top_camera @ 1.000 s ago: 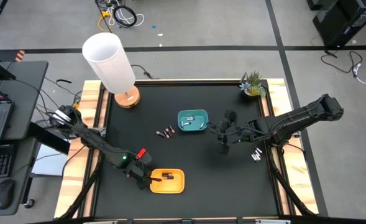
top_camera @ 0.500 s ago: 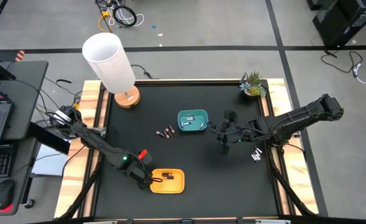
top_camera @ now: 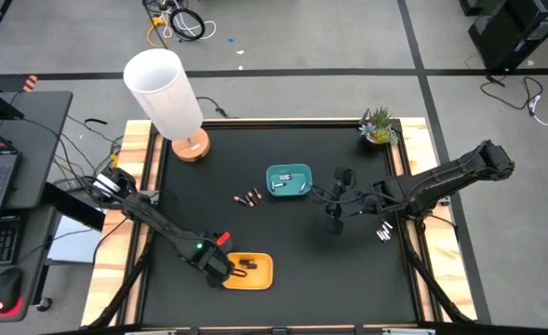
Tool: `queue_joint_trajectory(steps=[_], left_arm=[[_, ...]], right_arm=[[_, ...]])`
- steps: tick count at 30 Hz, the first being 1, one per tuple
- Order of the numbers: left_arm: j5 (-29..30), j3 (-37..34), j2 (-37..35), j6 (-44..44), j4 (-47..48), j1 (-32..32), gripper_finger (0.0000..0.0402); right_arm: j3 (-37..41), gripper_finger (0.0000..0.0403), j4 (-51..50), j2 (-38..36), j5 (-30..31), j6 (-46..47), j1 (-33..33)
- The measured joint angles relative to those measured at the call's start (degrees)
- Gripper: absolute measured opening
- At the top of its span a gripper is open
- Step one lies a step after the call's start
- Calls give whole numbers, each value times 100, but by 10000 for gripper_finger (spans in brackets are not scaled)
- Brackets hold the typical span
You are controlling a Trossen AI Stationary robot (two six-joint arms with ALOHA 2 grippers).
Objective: Sort batteries
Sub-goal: Put the black battery into the yellow bin
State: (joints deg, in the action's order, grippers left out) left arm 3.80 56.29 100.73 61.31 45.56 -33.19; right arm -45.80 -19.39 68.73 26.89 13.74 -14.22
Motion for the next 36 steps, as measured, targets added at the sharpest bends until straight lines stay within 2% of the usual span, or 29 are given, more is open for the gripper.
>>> queue_joint_trajectory(steps=[4,10,18,22,24,28,30,33,36], left_arm=[[133,-26,-175,-53,-11,17,55],[739,-72,-648,-44,79,43,54],[879,-63,-1396,17,119,37,54],[1190,4,-1782,-56,102,2,54],[1306,73,-1869,-348,-228,-6,54],[1252,70,-1919,-1437,-1985,-17,54],[1172,68,-1815,-1760,-2537,32,54],[1203,49,-1485,-1936,-2600,100,66],[1167,39,-1113,-2057,-2568,94,105]], right_arm=[[0,77,4,0,-2,0,-9],[0,77,11,0,-2,-7,-7],[-2,77,8,0,-2,-2,-9],[-2,77,8,0,-2,17,-8],[-2,77,8,0,-2,54,-9],[-2,77,8,0,0,158,-20],[-2,77,10,0,-2,207,-47],[-3,77,44,-2,-2,276,-121],[-4,77,50,-2,-2,358,-213]])
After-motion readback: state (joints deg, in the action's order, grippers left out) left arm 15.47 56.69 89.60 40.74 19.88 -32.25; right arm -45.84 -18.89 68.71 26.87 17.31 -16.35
